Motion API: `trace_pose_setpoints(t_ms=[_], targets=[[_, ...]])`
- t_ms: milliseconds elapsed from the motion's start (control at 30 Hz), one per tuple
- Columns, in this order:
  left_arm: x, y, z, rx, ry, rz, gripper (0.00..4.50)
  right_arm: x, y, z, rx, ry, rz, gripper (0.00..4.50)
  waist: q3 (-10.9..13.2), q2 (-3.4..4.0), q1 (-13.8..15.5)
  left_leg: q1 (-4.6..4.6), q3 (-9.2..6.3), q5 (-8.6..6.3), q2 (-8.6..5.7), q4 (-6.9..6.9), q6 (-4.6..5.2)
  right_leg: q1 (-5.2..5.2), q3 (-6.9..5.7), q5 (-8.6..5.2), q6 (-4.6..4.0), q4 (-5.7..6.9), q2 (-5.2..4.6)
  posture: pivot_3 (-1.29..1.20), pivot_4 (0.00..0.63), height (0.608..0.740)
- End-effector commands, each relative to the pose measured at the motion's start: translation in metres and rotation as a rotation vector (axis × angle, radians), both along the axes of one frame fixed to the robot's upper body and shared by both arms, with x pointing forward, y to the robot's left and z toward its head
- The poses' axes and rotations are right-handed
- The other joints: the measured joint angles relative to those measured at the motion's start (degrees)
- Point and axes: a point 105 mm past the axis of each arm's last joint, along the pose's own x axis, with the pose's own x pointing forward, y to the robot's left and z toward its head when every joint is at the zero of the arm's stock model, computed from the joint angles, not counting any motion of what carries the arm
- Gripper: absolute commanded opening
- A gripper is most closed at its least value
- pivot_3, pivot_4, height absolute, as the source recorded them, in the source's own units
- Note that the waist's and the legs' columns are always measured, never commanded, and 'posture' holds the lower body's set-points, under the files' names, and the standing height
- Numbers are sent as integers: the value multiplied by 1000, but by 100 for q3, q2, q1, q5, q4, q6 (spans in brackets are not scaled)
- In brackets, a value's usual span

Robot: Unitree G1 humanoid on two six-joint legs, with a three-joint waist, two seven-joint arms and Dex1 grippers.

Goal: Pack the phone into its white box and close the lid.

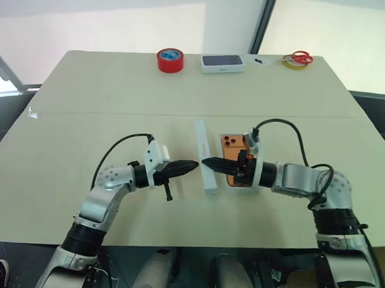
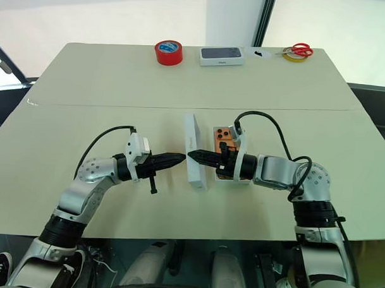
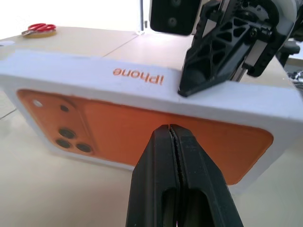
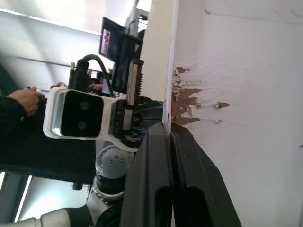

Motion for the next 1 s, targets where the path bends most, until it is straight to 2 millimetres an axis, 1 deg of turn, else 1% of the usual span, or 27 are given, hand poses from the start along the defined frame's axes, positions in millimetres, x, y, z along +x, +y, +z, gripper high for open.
trace_pose_setpoints(t_ms=[33, 133, 200, 233, 300, 333, 367, 433, 567, 633, 767, 800, 900, 967, 1000], targets=[[3, -9, 2, -14, -26, -6, 29, 6, -4, -1, -23, -5, -27, 0, -1, -1, -1, 1, 0, 0, 0, 0, 0, 1, 0, 0, 0, 0, 0, 0, 150, 740], [5, -16, 0, -24, -23, -10, 29, 11, -5, 1, 3, 4, -46, 0, -1, -1, 2, 1, 0, 0, 0, 1, 0, 2, 0, 0, 1, 0, 0, 0, 150, 740], [7, -21, 0, -35, -17, -15, 0, 12, -6, 1, 24, 26, -46, 606, -2, -1, 2, 0, 0, 0, 0, 2, 1, 3, -1, 0, 1, 0, 0, 0, 150, 740], [8, -23, 0, -37, -16, -17, 0, 14, -7, 1, 24, 21, -55, 939, -2, -1, 5, 1, 0, 0, 0, 2, 1, 3, -1, 0, 1, 0, 0, 0, 150, 740], [9, -27, 1, -40, -19, -24, 0, 17, -9, 1, 26, 23, -71, 1966, -1, -1, -1, -1, -1, 0, 0, 2, 1, 2, -2, 1, 1, -1, 0, 0, 150, 740], [10, -31, 1, -47, -17, -31, 0, 17, -11, 3, 32, 19, -72, 2386, -1, -1, -3, -2, -1, 0, 0, 2, 1, 1, -2, 1, 2, -1, 0, 0, 150, 740], [10, -34, 2, -51, -15, -36, 0, 17, -13, 4, 28, 12, -74, 2998, -1, -1, -4, -2, -1, 0, 0, 2, 1, 2, -2, 1, 3, -1, 0, 0, 150, 740], [11, -40, 2, -56, -18, -47, 0, 18, -21, 4, -6, -8, -94, 3951, -1, -1, 6, -2, -1, 1, 0, 2, 1, 2, -2, 2, 3, -1, 0, 0, 150, 740], [11, -50, 2, -73, -12, -69, 0, 22, -54, 4, -122, -71, -175, 3951, -1, -1, 17, -5, -1, 0, -3, 9, 3, 4, -5, 2, 3, -1, -2, 0, 150, 740], [11, -56, 1, -78, -7, -81, 0, 21, -77, 11, -155, -103, -207, 3951, -1, -1, 18, -5, -1, 0, -3, 10, 3, 5, -5, 2, 4, -1, -2, 0, 150, 740], [13, -67, 0, -91, -6, -93, 0, 20, -112, 20, -261, -173, -259, 3951, -1, -2, 15, -5, -1, -1, -3, 12, 5, 11, -9, 1, 4, -3, -2, 0, 150, 740], [14, -69, 1, -96, -6, -92, 0, 22, -123, 23, -276, -184, -294, 3951, -1, -2, 15, -6, -1, -1, -3, 13, 5, 12, -9, 1, 4, -3, -2, 0, 150, 740], [14, -69, 0, -94, 0, -100, 0, 24, -137, 23, -405, -287, -331, 3951, -1, -2, 8, -6, -1, -2, -3, 14, 7, 35, -11, 1, 5, -4, -3, 0, 150, 740], [12, -63, -4, -71, 3, -109, 0, 30, -135, 27, -448, -374, -354, 3951, -1, -1, -23, -5, -1, -3, -2, 13, 7, 35, -11, 0, 6, -4, -2, 0, 150, 740], [9, -59, -7, -52, 9, -120, 0, 32, -133, 26, -499, -435, -354, 3951, -2, 0, -33, -5, 0, -2, -1, 12, 7, 33, -10, 1, 7, -4, -1, 0, 150, 740]])
